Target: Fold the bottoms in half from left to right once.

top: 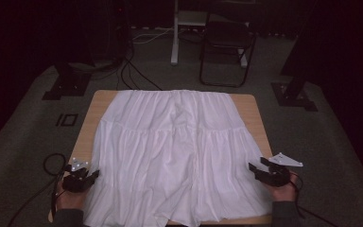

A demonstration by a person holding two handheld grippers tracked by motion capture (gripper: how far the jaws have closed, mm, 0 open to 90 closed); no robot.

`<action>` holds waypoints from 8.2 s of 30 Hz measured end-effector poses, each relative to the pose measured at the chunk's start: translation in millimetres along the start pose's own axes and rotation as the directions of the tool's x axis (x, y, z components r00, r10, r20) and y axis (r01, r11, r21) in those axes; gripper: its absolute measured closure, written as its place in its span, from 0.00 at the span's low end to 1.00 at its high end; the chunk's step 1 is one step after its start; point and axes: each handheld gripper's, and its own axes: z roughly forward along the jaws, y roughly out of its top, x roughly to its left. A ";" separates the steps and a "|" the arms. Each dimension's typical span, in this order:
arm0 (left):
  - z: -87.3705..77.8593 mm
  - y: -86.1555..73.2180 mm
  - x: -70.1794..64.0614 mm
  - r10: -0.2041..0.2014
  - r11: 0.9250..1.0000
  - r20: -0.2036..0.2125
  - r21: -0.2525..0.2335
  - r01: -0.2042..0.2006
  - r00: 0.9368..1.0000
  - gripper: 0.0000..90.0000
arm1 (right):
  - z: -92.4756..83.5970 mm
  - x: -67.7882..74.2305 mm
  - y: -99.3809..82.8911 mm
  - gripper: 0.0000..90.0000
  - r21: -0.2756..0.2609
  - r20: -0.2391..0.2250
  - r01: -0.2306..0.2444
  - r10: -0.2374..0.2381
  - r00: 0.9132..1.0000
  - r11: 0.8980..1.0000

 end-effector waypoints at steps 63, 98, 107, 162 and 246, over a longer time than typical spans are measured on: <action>-41.8 141.0 -229.9 0.489 0.844 0.357 -0.425 -0.327 0.796 0.96 | 9.1 -16.2 -33.1 0.95 0.131 0.003 -0.058 0.058 0.998 0.990; 32.0 37.6 -86.5 0.046 0.997 0.162 -0.062 -0.037 0.986 0.47 | 40.1 116.1 29.7 0.52 0.043 -0.221 0.091 -0.080 0.972 0.995; 47.6 44.8 -104.5 0.124 0.992 0.252 -0.052 -0.114 0.960 0.87 | 44.9 120.6 25.7 0.96 0.075 -0.231 0.157 -0.136 0.963 0.985; 130.4 144.7 -114.1 0.226 0.974 -0.160 0.045 -0.221 0.961 0.92 | 99.3 40.7 37.2 0.96 0.155 -0.021 0.062 -0.059 0.998 0.986; 94.5 131.8 -67.8 0.085 0.995 0.118 -0.059 -0.079 0.989 0.46 | 107.0 37.4 82.5 0.42 0.073 -0.129 0.119 -0.109 0.986 0.990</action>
